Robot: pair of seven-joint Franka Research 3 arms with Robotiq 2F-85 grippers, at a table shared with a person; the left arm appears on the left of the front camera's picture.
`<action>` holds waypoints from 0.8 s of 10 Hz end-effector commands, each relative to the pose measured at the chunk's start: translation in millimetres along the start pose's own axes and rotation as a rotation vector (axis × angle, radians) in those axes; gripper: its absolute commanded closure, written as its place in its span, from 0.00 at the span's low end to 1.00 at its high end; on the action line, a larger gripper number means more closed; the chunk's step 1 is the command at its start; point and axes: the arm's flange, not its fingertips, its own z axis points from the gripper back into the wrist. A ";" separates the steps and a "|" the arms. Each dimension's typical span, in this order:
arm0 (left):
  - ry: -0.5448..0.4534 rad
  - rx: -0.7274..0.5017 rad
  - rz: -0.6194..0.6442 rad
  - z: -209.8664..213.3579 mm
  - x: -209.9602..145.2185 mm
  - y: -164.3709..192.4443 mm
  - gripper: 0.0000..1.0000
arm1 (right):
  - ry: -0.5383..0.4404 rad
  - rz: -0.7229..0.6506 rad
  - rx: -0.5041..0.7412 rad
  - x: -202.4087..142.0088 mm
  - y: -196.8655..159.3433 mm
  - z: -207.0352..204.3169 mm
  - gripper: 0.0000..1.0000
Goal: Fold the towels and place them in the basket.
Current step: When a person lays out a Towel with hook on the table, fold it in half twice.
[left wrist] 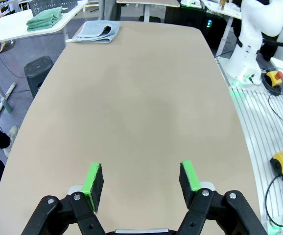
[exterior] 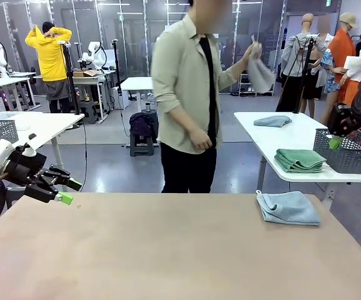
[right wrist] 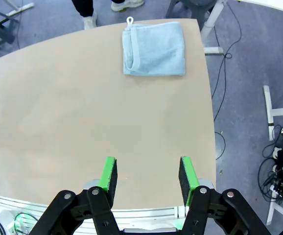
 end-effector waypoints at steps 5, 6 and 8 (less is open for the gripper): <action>-0.006 0.005 0.008 0.5 2.2 -2.1 0.21 | -0.004 -0.015 0.003 0.0 1.2 0.7 0.36; -0.006 0.005 0.008 0.5 2.2 -2.1 0.21 | -0.004 -0.015 0.003 0.0 1.2 0.7 0.36; -0.006 0.005 0.008 0.5 2.2 -2.1 0.21 | -0.004 -0.015 0.003 0.0 1.2 0.7 0.36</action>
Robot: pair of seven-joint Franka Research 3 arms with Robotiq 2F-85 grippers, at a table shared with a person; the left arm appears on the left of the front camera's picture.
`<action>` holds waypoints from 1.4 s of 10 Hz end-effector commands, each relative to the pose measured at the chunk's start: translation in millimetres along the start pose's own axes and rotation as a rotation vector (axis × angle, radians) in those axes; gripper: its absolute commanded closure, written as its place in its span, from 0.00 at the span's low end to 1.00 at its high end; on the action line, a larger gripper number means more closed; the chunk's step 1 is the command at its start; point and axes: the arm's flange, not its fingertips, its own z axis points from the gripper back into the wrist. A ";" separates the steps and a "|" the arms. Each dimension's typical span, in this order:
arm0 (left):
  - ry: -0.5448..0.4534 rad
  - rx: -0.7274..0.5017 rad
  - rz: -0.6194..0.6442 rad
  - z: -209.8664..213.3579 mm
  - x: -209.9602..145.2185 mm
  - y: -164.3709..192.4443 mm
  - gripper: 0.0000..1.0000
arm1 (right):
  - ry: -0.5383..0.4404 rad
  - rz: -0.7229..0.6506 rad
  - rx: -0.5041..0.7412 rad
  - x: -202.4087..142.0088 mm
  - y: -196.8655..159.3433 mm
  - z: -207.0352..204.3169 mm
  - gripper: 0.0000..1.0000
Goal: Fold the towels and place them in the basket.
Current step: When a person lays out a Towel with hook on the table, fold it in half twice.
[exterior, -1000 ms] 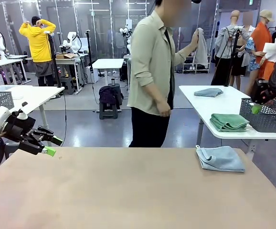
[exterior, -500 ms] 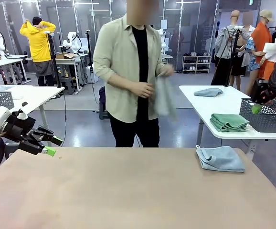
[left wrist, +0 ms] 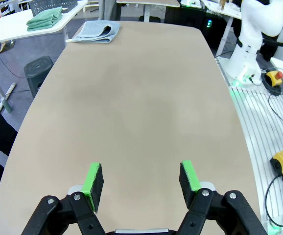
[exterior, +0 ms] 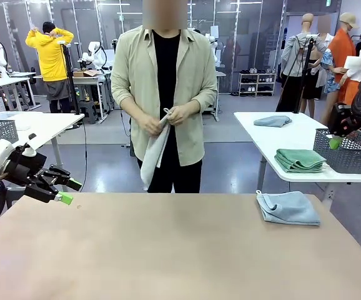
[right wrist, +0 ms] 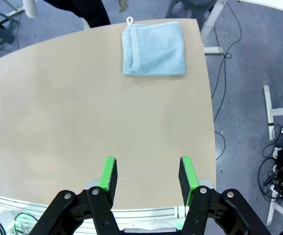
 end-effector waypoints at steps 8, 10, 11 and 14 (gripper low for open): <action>-0.006 0.005 0.008 0.5 2.2 -2.1 0.21 | -0.004 -0.013 0.004 -0.1 1.5 0.7 0.36; -0.006 0.005 0.008 0.5 2.2 -2.1 0.21 | -0.004 -0.013 0.004 -0.1 1.5 0.7 0.36; -0.006 0.005 0.008 0.5 2.2 -2.1 0.21 | -0.004 -0.013 0.004 -0.1 1.5 0.7 0.36; -0.006 0.005 0.008 0.5 2.2 -2.1 0.21 | -0.004 -0.013 0.004 -0.1 1.5 0.7 0.36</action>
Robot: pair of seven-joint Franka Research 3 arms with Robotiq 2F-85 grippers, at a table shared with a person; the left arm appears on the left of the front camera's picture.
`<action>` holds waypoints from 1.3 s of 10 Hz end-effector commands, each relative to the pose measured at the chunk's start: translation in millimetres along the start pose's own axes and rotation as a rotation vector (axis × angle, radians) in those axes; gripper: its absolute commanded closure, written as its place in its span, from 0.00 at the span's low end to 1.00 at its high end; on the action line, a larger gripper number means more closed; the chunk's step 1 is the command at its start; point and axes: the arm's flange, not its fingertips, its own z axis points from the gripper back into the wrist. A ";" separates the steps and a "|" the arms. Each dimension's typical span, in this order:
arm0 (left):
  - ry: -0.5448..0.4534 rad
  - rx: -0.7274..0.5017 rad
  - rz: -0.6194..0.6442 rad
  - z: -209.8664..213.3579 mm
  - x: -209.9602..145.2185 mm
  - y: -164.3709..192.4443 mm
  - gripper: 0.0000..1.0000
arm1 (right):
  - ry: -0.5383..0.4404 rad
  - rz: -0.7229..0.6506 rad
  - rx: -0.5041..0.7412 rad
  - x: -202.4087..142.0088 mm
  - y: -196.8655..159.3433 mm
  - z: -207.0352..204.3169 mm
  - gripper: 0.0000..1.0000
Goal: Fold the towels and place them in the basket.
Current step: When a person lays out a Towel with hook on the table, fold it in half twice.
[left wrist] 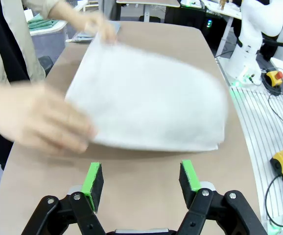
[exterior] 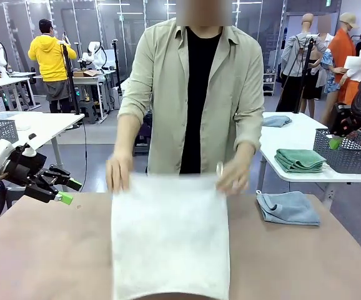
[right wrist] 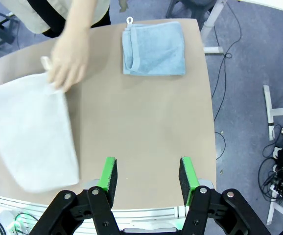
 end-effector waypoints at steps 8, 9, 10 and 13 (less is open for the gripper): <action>-0.006 0.005 0.008 0.5 2.2 -2.1 0.21 | -0.004 -0.013 0.004 -0.1 1.5 0.7 0.36; -0.006 0.005 0.008 0.5 2.2 -2.1 0.21 | -0.004 -0.013 0.004 -0.1 1.5 0.7 0.36; 0.000 0.000 0.000 0.0 0.0 0.0 0.20 | 0.000 0.000 0.000 0.0 0.0 0.0 0.36; 0.306 -0.014 0.001 -56.1 66.0 -24.8 0.20 | 0.002 0.447 0.057 3.0 57.4 10.1 0.36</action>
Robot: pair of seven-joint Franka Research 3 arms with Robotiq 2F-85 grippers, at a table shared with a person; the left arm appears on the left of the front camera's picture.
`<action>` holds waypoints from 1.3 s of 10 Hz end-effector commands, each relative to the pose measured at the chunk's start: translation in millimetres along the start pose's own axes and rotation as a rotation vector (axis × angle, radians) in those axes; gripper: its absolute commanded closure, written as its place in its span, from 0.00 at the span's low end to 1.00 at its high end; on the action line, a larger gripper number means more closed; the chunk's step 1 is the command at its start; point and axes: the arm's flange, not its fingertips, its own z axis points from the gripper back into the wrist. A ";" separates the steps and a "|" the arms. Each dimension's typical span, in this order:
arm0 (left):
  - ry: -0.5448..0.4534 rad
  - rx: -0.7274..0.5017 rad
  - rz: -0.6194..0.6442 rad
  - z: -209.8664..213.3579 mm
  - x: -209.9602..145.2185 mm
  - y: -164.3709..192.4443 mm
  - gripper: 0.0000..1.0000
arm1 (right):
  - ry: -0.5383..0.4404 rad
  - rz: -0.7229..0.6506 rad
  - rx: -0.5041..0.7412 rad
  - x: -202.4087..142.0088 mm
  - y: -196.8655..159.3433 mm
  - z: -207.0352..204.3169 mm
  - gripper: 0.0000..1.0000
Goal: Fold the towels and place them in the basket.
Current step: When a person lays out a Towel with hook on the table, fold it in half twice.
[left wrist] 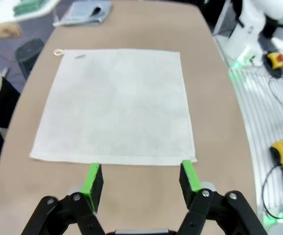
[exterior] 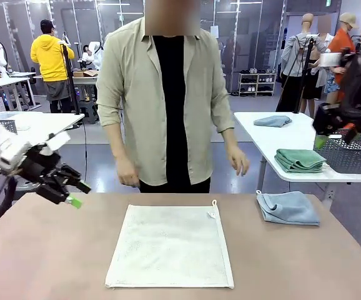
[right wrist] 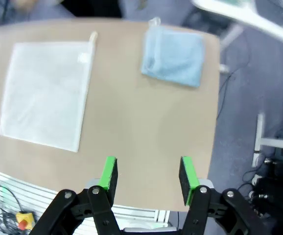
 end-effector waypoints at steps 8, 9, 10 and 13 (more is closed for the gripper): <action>0.624 0.057 0.044 -108.0 114.6 -93.1 0.20 | 0.214 1.137 0.352 -80.7 161.8 -77.1 0.36; 0.633 0.044 0.038 -113.6 114.2 -95.6 0.20 | 0.226 1.197 0.396 -91.0 168.6 -98.1 0.36; 0.652 0.045 0.043 -119.2 112.7 -97.0 0.20 | 0.250 1.229 0.384 -97.7 175.7 -121.9 0.36; 0.715 -0.002 0.041 -138.9 107.0 -99.6 0.20 | 0.262 1.293 0.408 -98.1 195.5 -152.1 0.36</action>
